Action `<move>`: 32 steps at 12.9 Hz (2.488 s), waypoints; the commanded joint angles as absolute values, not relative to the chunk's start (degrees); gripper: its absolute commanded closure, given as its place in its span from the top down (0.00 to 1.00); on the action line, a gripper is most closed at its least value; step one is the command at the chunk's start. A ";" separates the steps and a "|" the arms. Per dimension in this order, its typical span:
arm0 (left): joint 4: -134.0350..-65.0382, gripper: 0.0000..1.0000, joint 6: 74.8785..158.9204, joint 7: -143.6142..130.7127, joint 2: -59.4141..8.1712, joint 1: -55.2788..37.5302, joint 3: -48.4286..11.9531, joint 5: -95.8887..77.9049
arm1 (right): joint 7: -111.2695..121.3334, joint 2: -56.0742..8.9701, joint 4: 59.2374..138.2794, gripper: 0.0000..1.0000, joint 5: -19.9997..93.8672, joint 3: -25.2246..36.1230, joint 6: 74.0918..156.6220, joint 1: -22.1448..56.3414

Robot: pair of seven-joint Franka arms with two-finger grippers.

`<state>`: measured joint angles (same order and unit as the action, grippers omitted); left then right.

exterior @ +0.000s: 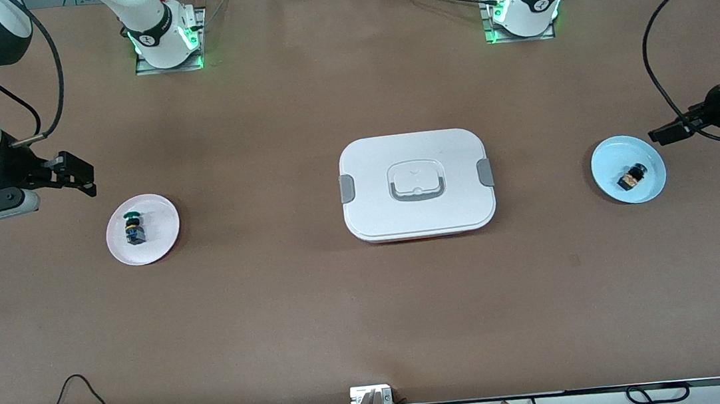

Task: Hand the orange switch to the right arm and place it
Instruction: 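Lower the left gripper over the orange switch on the blue plate, then close the left gripper on the orange switch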

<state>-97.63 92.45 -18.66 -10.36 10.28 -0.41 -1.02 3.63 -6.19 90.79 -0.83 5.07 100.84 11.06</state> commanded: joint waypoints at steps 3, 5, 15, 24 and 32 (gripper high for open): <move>-107.64 1.00 106.58 -19.95 -10.37 15.72 -0.79 -1.67 | 3.43 -6.15 90.18 1.00 -1.41 4.92 100.81 11.16; -110.30 1.00 113.18 -20.13 -12.12 16.17 -0.79 -1.67 | 3.43 -6.15 90.18 1.00 -1.41 4.92 100.81 11.16; -112.76 1.00 128.49 -19.07 -25.84 16.35 -0.79 -1.67 | 3.43 -6.15 90.18 1.00 -1.41 4.92 100.81 11.16; -113.11 1.00 128.58 -18.98 -28.91 18.46 -0.70 -1.49 | 3.43 -6.15 90.18 1.00 -1.41 4.92 100.81 11.16; -113.12 0.97 134.21 -17.40 -32.78 19.42 -0.79 -1.49 | 3.43 -6.15 90.18 1.00 -1.41 4.92 100.81 11.16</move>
